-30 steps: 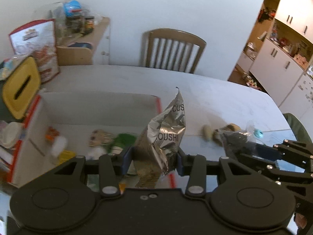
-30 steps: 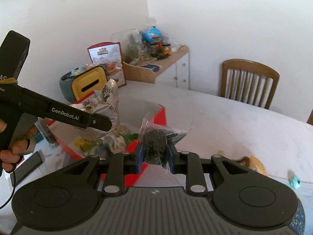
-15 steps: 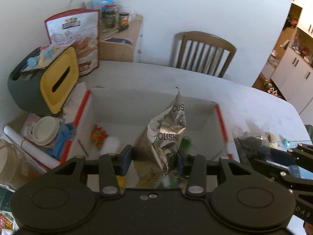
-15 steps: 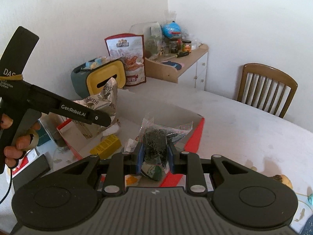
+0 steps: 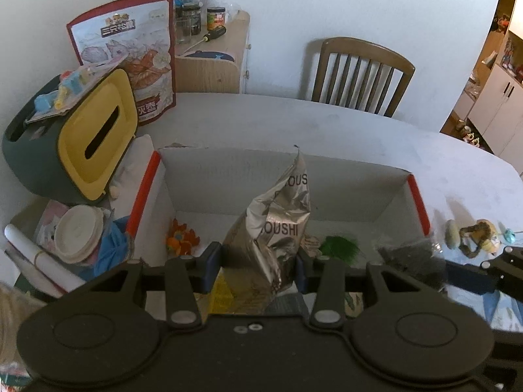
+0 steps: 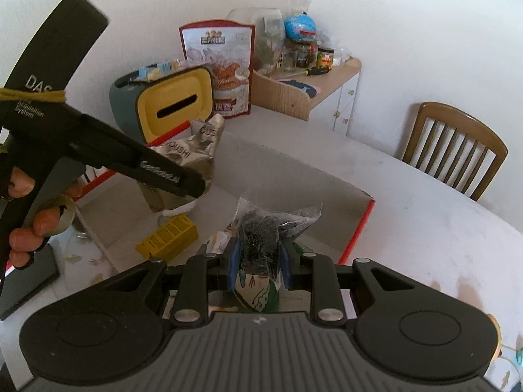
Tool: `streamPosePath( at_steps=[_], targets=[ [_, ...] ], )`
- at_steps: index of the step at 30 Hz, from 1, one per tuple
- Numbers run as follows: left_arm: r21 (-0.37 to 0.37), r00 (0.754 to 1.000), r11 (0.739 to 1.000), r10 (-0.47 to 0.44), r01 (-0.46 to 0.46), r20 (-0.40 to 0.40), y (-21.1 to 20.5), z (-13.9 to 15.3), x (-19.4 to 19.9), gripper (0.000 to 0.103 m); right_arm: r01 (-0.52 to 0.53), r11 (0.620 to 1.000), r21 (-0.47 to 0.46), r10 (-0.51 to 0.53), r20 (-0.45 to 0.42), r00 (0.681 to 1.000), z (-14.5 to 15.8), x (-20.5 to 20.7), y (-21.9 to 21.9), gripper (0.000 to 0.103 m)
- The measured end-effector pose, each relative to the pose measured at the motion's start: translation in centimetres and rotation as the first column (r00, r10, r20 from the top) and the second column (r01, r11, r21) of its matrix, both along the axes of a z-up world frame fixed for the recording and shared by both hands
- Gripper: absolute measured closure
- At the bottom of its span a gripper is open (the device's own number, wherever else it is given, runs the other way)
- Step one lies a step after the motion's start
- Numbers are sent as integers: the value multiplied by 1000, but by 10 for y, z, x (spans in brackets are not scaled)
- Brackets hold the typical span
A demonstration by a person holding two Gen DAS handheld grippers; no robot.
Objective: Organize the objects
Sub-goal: 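Carry the chip bag and dark bag over the cardboard box, then open both tools to release the bags into the box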
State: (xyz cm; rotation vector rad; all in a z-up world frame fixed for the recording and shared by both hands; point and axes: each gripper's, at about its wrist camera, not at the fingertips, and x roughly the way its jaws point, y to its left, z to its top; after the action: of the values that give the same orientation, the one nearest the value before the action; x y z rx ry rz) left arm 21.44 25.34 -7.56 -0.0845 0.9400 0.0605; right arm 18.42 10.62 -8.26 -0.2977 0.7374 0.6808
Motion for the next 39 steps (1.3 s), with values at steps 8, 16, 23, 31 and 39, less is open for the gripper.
streamPosePath(
  at_steps=[8,16,23,31,39],
  targets=[
    [9,999,1000,-20,20,-36,-4,-14,25,61,21,999,-32,-23,-45,999,-21,27,17,78],
    [35,996,999,-36,39,-84,-6,-34,40,61,6,998,-60,-11,-78,997,-42,34,31,78],
    [37,990,998,-46,51,-131,-5,-48,45,63,-7,998,-60,1,-96,995,-48,35,33,78],
    [43,989,998,-46,52,-138,-6,-48,45,60,-2,999,-37,-2,-118,993,-42,34,27,75],
    [39,993,998,-37,42,-112,-7,-39,35,49,12,1000,4,-12,-120,993,-29,27,14,55]
  ],
)
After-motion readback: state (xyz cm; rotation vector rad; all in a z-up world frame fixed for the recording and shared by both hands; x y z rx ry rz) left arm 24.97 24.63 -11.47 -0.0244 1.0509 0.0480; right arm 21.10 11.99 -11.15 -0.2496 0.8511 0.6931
